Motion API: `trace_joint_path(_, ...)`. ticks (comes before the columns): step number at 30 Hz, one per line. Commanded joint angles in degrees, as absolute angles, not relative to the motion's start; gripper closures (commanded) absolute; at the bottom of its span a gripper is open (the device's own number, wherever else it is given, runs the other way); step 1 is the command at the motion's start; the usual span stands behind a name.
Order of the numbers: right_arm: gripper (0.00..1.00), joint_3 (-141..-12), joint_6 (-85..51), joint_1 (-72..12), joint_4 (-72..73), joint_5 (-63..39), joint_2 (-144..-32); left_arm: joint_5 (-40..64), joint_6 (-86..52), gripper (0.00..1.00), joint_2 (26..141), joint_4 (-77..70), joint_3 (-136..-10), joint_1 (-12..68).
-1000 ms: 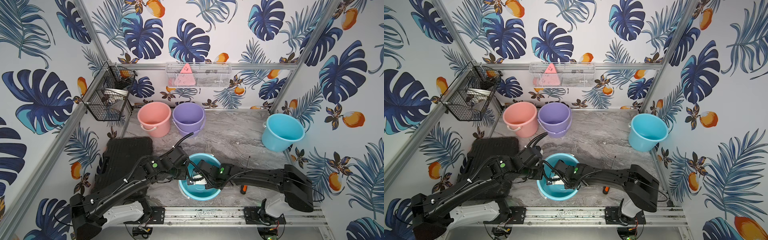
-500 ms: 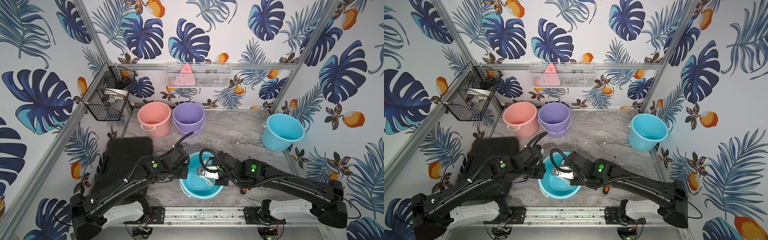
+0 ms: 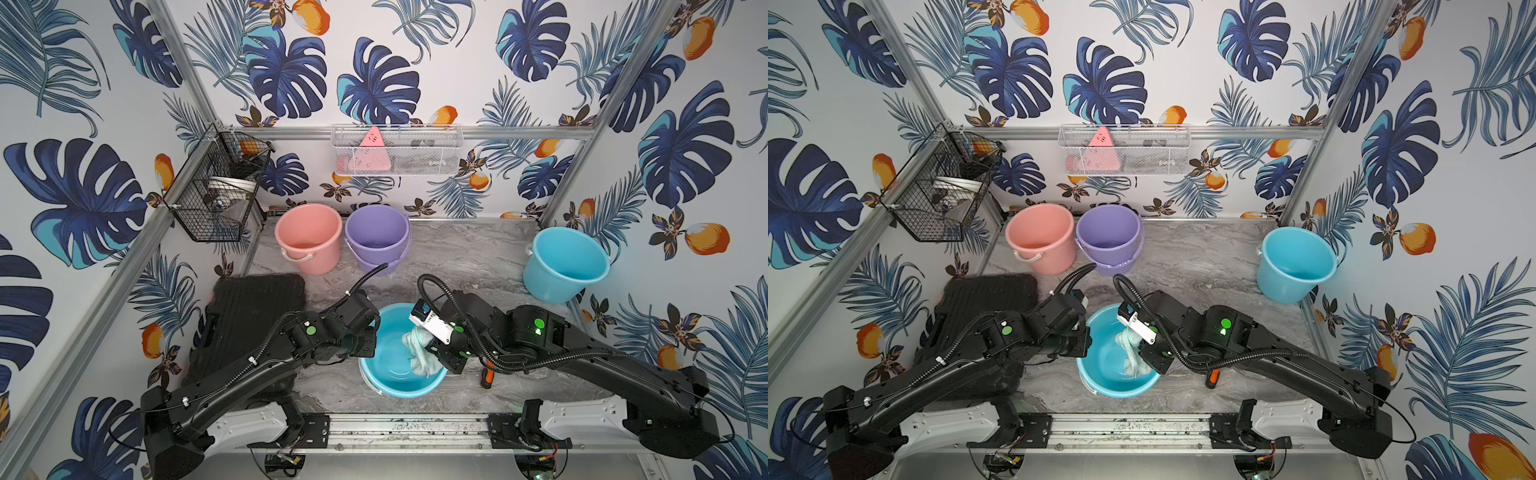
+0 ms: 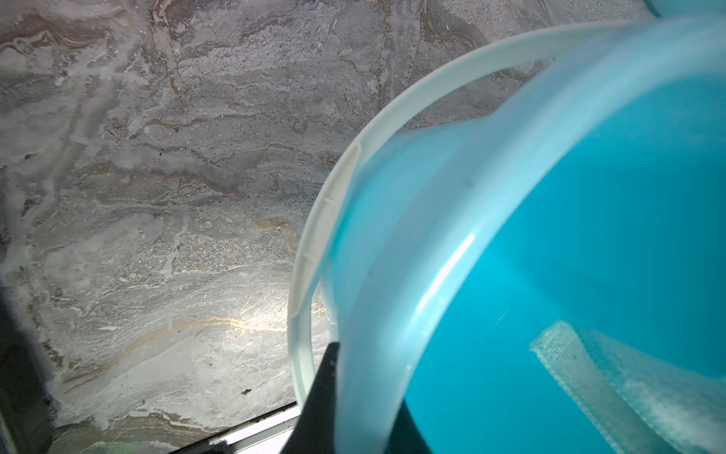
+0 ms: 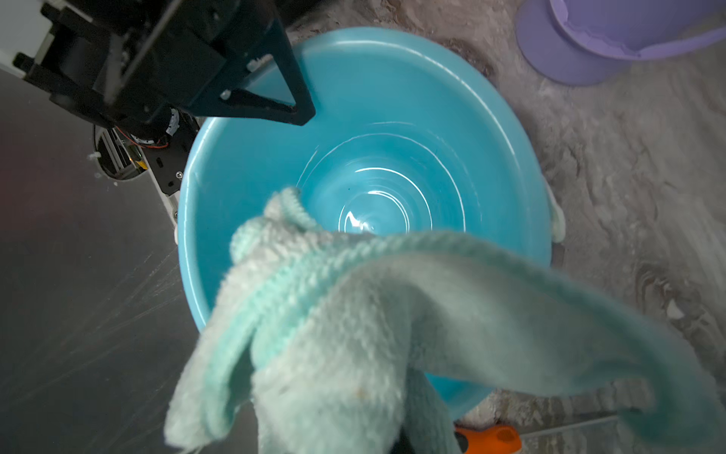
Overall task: Wipe the inside of the bucket with a cloth
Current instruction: Wipe the dirt from the bucket.
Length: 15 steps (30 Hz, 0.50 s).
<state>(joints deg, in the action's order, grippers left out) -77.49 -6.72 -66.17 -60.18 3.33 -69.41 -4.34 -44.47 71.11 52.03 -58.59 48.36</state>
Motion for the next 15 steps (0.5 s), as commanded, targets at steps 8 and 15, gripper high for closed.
trace_joint_path(8, 1.0, -80.5, -22.2, -66.2, -65.5, -1.9, -77.4, -4.7, -44.0, 1.0, 71.7, 48.7, -59.0, 48.3)
trace_joint_path(15, 1.0, -79.9, -21.8, -66.0, -63.5, -4.3, -85.5, -4.7, -43.9, 1.0, 71.5, 48.9, -59.2, 48.3)
